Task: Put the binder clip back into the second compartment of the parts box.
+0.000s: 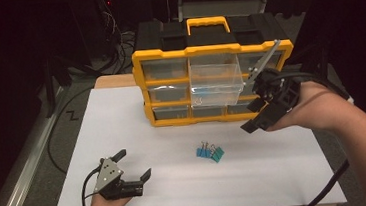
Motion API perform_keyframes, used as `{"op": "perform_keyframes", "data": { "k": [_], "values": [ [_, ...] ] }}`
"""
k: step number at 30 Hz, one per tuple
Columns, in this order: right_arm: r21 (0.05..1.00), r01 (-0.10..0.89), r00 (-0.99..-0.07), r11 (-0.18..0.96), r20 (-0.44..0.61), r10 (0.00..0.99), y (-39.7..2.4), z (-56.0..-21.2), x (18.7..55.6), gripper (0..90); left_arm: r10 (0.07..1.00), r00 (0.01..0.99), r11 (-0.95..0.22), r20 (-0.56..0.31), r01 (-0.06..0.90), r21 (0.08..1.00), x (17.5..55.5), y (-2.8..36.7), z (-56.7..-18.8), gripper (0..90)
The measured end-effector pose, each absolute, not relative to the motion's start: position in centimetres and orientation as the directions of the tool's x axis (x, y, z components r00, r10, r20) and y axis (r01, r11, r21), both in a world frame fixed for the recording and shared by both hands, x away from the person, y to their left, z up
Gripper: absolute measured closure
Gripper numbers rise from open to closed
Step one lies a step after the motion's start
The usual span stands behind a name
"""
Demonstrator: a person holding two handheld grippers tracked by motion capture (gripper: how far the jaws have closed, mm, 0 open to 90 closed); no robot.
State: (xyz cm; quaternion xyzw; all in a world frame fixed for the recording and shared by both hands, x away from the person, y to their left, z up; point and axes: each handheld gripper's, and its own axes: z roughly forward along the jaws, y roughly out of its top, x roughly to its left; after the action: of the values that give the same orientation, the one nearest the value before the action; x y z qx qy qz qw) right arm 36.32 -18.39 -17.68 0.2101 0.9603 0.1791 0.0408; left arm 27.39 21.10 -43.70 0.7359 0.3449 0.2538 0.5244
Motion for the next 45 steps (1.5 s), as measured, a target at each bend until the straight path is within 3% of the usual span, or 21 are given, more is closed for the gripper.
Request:
{"op": "perform_keyframes", "data": {
  "k": [14, 17, 28, 33, 45],
  "values": [
    [0.328, 0.447, -0.890, 0.832, 0.073, 0.450, -18.6, -27.7, 36.3, 14.1, 0.775, 0.631, -0.214, 0.014, 0.241, 0.947, 27.3, 21.1, -43.7, 0.2],
    [0.308, 0.467, -0.880, 0.829, 0.069, 0.470, -18.3, -29.9, 36.3, 0.2, 0.774, 0.633, -0.219, 0.018, 0.241, 0.945, 27.3, 21.1, -43.7, 0.2],
    [0.318, 0.496, -0.863, 0.808, 0.075, 0.499, -17.9, -37.9, 36.1, 0.3, 0.768, 0.640, -0.225, 0.021, 0.238, 0.945, 27.3, 21.0, -43.7, 0.2],
    [0.369, 0.496, -0.858, 0.786, 0.071, 0.508, -17.5, -39.2, 36.5, 7.7, 0.763, 0.646, -0.233, 0.027, 0.235, 0.944, 27.3, 20.9, -43.7, 0.2],
    [0.453, 0.463, -0.856, 0.762, 0.006, 0.517, -15.0, -39.2, 38.4, 42.2, 0.752, 0.658, -0.249, 0.034, 0.236, 0.939, 27.3, 20.7, -43.8, 0.2]
  ]
}}
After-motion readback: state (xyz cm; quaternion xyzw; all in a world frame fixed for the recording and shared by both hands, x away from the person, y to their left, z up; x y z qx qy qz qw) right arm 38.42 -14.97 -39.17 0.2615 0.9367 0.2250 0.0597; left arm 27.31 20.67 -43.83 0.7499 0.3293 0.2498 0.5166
